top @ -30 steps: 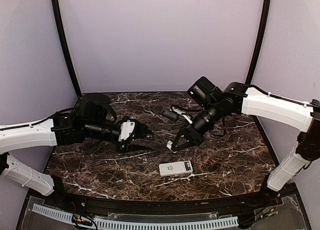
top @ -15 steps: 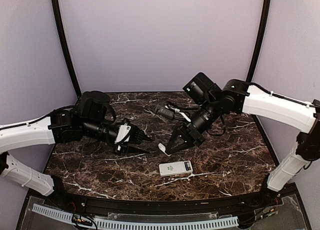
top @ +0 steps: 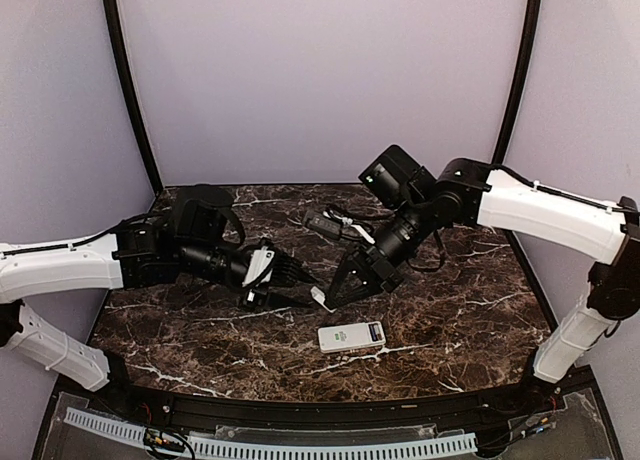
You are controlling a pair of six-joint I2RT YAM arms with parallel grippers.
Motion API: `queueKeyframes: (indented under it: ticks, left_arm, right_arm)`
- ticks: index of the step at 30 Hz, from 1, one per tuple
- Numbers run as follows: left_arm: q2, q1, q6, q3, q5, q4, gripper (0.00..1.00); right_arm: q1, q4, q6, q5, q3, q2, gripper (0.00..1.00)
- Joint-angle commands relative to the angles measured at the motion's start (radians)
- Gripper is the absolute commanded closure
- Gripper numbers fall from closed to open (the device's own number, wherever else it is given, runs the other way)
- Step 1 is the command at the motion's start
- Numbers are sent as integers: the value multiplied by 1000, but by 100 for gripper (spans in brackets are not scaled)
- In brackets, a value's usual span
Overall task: Load the batteries into the remote control
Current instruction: Pass from the right arm to the left
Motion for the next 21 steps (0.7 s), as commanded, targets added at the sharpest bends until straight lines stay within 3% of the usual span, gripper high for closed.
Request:
queueKeyframes:
  ticks: [1, 8, 13, 18, 21]
  left_arm:
    - [19, -9, -16, 17, 21, 13, 67]
    - [23, -10, -17, 16, 2, 22, 80]
    - [22, -10, -30, 16, 2, 35, 98]
    - [5, -10, -62, 10, 2, 43, 100]
    - [-10, -11, -127, -2, -11, 71, 100]
  right_arm:
    - [11, 22, -13, 1, 36, 21, 100]
    - [13, 37, -14, -1, 39, 27, 100]
    - [13, 37, -13, -1, 42, 37, 100]
    - [13, 46, -12, 36, 43, 24, 100]
    - [11, 64, -7, 102, 39, -7, 84]
